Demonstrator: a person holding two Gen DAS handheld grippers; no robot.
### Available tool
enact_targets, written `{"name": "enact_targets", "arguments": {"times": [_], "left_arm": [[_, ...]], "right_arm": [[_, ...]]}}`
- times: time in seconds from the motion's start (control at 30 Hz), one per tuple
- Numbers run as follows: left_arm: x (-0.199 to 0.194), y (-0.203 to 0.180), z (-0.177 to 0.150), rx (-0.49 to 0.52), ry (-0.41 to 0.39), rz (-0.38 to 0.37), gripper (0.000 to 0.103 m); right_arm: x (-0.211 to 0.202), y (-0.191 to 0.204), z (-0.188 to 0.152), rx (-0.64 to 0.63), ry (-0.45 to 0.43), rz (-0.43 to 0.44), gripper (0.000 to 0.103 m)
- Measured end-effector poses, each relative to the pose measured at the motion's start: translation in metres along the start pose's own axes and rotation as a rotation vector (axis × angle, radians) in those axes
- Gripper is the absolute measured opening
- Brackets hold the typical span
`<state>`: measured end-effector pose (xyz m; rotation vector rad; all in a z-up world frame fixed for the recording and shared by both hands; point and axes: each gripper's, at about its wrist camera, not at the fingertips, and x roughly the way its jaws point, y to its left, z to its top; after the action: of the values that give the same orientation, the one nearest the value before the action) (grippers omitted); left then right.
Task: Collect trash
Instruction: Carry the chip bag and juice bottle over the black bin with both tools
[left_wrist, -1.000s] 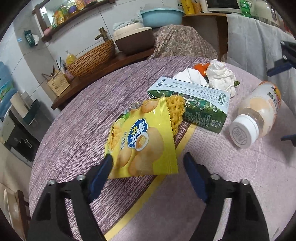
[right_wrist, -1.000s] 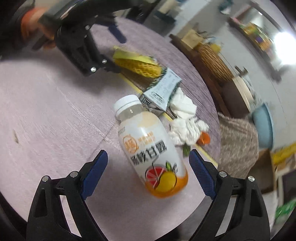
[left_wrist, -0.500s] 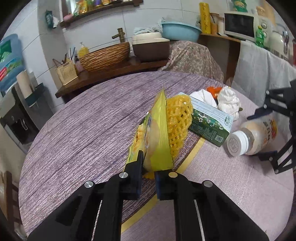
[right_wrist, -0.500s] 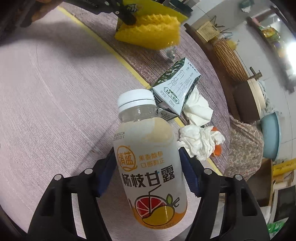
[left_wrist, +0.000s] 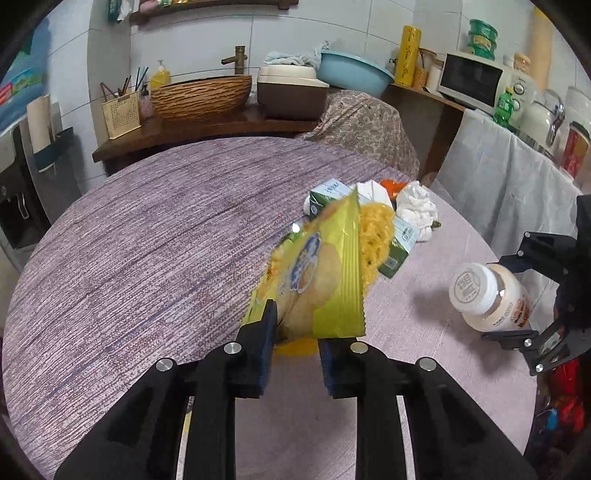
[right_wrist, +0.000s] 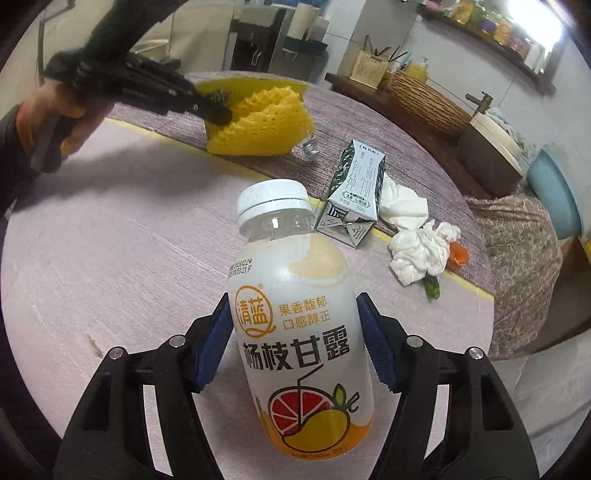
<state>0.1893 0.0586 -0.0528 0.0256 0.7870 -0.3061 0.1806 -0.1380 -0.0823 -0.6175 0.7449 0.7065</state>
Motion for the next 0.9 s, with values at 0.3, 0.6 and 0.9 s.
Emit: {"name": "enact_targets", "arguments": {"times": [0.3, 0.6, 0.9], "left_arm": [[-0.005, -0.025, -0.008, 0.041, -0.013, 0.001, 0.047], [-0.006, -0.043, -0.006, 0.055, -0.052, -0.008, 0.029], [-0.004, -0.045, 0.002, 0.056, -0.099, 0.065, 0.005]], "right_arm": [[-0.018, 0.010, -0.025, 0.108, -0.048, 0.034, 0.065], [-0.034, 0.019, -0.036, 0.158, -0.092, 0.032, 0.063], [-0.042, 0.022, -0.046, 0.228, -0.151, 0.038, 0.063]]}}
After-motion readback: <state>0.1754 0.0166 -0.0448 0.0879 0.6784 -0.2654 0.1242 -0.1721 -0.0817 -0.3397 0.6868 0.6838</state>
